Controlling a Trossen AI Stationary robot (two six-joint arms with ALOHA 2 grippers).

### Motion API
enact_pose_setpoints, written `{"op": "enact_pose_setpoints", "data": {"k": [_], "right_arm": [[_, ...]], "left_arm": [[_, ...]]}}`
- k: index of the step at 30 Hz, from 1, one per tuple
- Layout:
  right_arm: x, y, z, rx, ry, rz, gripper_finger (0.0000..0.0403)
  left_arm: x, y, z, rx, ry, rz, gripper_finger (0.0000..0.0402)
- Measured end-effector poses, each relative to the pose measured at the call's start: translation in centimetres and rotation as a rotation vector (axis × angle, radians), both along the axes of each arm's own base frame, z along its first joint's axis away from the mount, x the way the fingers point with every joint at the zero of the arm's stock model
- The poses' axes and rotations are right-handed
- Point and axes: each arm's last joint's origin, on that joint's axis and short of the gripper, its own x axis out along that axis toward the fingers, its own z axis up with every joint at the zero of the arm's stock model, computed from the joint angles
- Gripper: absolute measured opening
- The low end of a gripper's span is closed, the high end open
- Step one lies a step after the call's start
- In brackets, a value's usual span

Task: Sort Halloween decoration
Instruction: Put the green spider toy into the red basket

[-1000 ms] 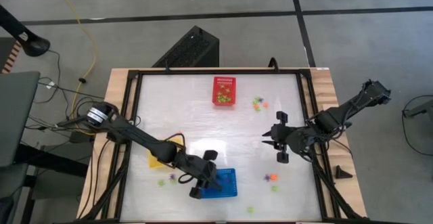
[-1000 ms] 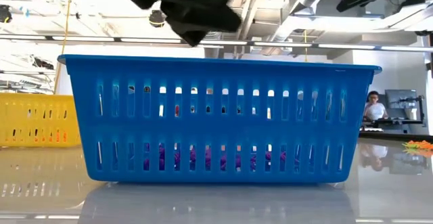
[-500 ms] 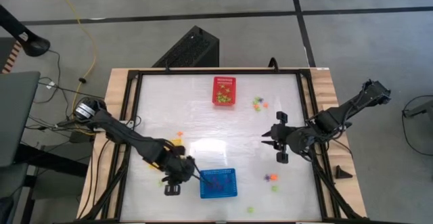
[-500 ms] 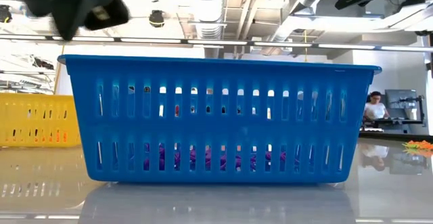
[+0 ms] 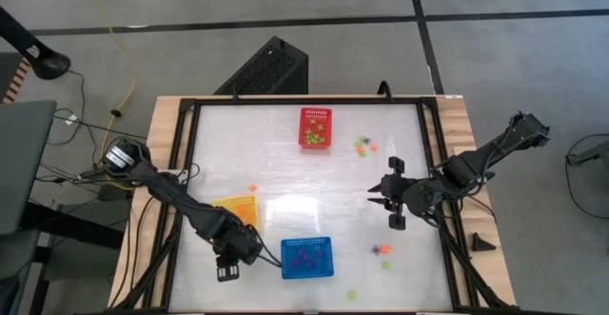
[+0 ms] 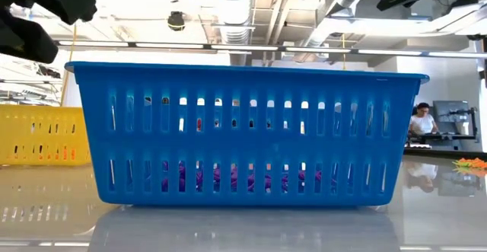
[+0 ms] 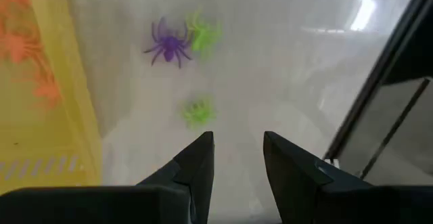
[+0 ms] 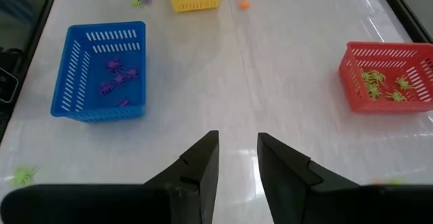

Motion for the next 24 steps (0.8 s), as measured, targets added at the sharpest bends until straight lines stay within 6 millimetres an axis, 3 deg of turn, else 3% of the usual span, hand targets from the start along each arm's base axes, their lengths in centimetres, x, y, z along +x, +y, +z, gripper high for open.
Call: {"op": "enact_pose_setpoints", "data": {"k": [14, 24], "right_arm": [[0.8, -1.1, 0.3, -0.094, -0.025, 0.016, 0.0134], [1.5, -2.1, 0.7, -0.135, -0.057, -0.004, 0.0134]], "left_arm": [[-1.8, -2.5, -0.3, 0.159, -0.105, 0.014, 0.0116], [-1.8, -4.6, -3.8, 0.221, -0.062, -0.086, 0.0116]]}}
